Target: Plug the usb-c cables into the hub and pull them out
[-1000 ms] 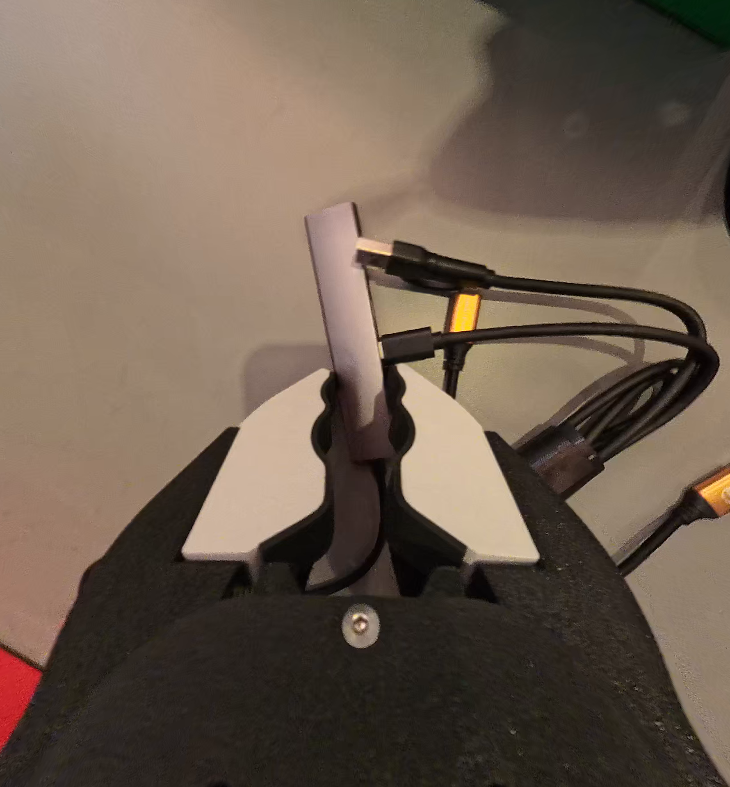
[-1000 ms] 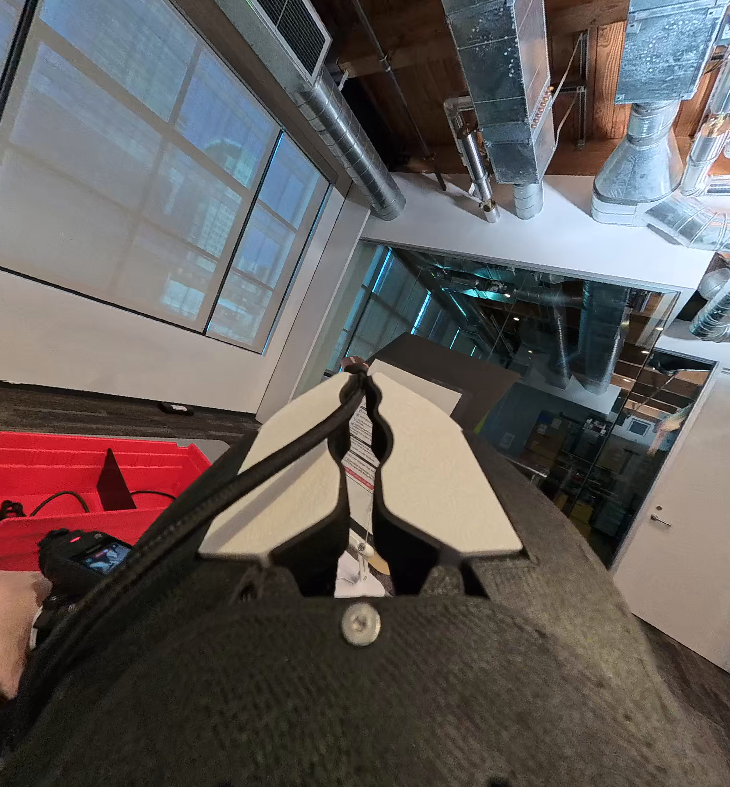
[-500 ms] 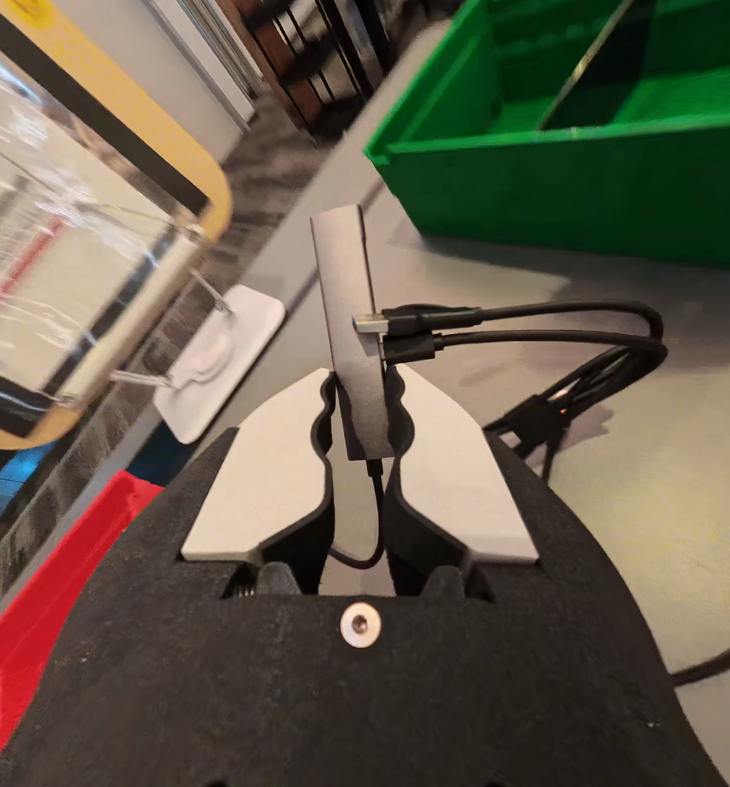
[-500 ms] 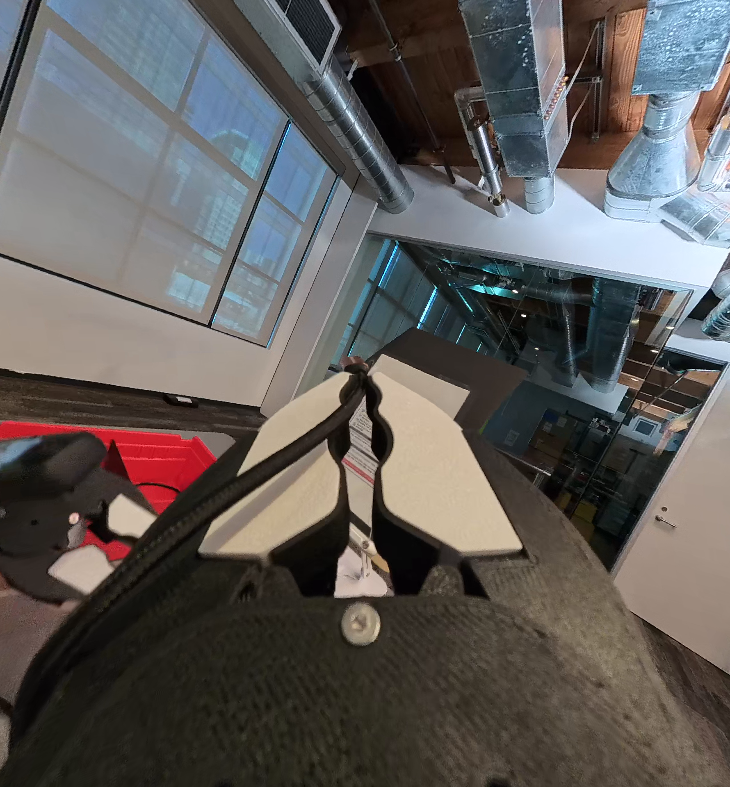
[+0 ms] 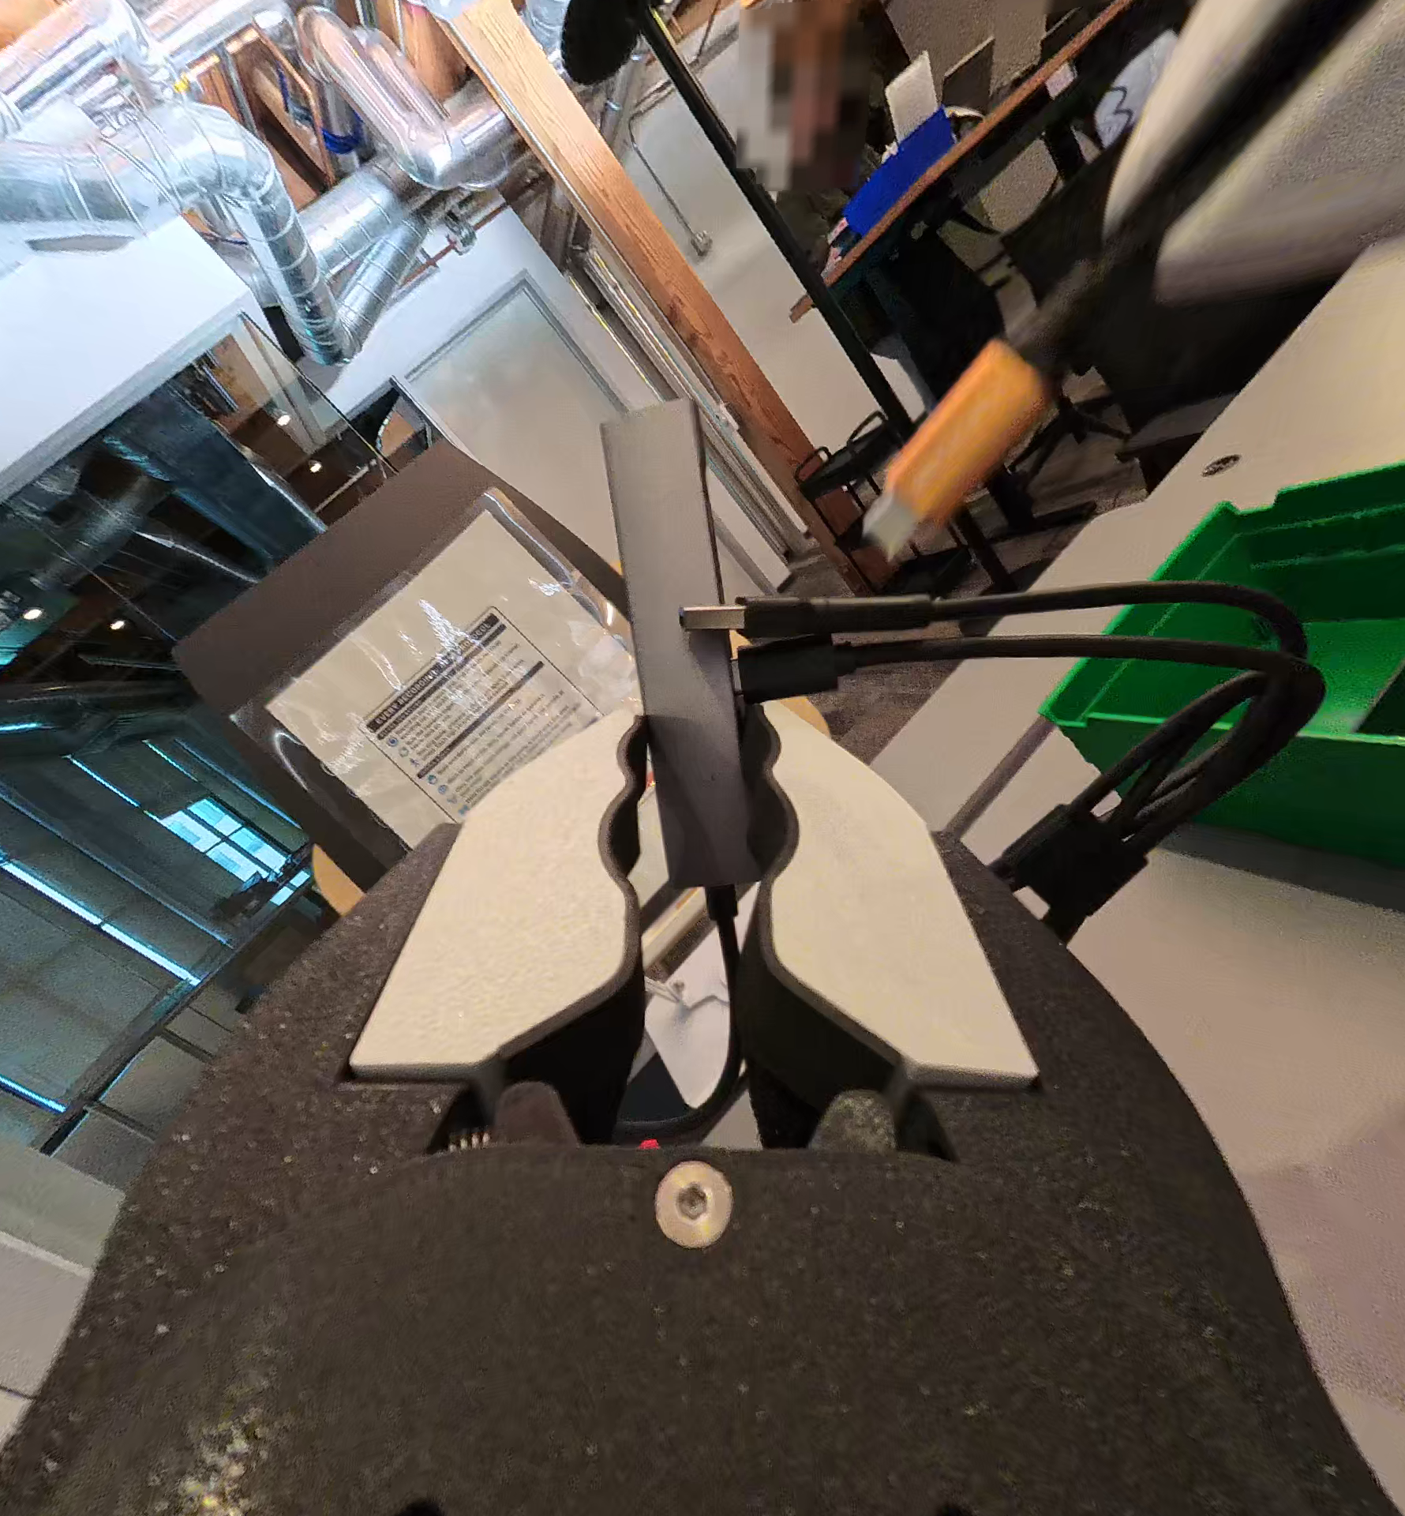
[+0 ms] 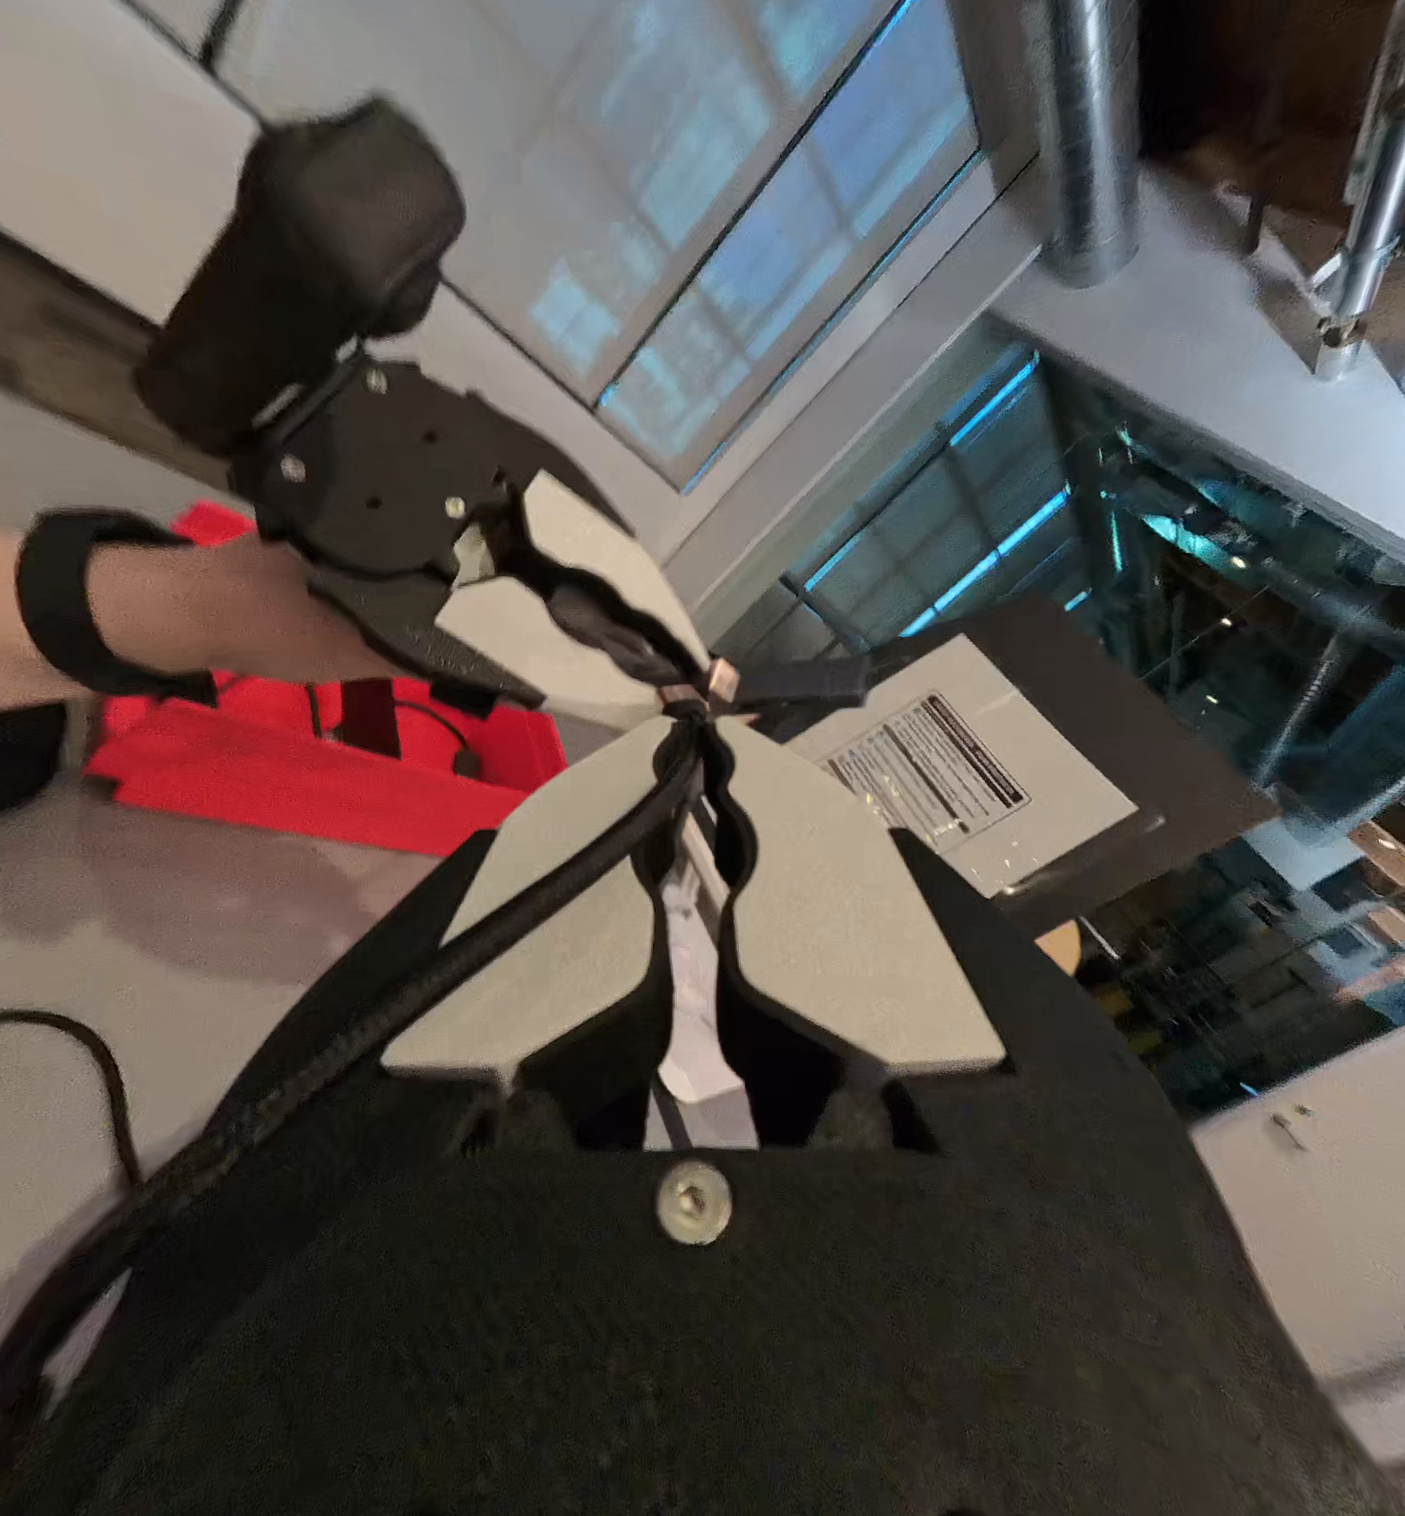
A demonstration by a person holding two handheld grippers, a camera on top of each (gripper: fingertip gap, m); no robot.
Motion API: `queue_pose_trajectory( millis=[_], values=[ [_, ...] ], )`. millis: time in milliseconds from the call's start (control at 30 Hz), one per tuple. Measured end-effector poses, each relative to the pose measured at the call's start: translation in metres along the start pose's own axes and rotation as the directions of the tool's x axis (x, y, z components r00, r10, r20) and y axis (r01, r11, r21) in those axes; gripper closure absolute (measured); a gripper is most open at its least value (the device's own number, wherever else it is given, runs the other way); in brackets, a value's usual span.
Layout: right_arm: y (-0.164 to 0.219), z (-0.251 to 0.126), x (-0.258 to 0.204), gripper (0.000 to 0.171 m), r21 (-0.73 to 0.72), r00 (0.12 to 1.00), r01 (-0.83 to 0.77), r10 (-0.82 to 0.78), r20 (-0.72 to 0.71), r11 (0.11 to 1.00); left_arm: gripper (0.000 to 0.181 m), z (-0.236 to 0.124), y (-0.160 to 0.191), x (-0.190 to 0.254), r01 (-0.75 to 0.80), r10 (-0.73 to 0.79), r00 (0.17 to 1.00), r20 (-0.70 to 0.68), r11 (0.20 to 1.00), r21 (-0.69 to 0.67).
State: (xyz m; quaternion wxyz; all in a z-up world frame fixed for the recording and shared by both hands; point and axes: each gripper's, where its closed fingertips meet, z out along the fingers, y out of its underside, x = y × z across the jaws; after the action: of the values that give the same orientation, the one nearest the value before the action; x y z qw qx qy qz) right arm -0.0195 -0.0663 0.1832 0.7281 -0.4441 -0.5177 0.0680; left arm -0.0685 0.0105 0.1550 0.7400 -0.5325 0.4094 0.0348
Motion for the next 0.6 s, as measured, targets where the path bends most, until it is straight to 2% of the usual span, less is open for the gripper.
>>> queue_pose_trajectory(
  millis=[100,233,400,467,600],
  values=[
    [0.005,0.019,-0.009,0.167,-0.064,0.994,0.106,-0.108,-0.028,0.992,0.160,-0.002,-0.001,-0.007,0.007,-0.008,1.000,0.021,1.000,0.023],
    [0.007,0.034,-0.012,0.167,-0.095,0.988,0.135,-0.141,-0.065,0.986,0.160,-0.009,-0.002,-0.010,0.010,-0.012,1.000,0.025,0.997,0.070],
    [-0.003,0.031,0.003,0.167,-0.077,0.963,0.165,-0.177,-0.204,0.983,0.160,-0.020,-0.008,-0.023,0.049,-0.054,0.998,0.037,0.990,0.135],
    [-0.001,0.028,0.009,0.167,-0.118,0.949,0.172,-0.197,-0.245,0.978,0.160,-0.025,-0.012,-0.028,0.068,-0.076,0.996,0.039,0.983,0.169],
    [0.009,0.032,0.010,0.167,-0.158,0.953,0.156,-0.191,-0.235,0.975,0.160,-0.036,-0.020,-0.037,0.106,-0.116,0.993,0.032,0.970,0.219]
  ],
)
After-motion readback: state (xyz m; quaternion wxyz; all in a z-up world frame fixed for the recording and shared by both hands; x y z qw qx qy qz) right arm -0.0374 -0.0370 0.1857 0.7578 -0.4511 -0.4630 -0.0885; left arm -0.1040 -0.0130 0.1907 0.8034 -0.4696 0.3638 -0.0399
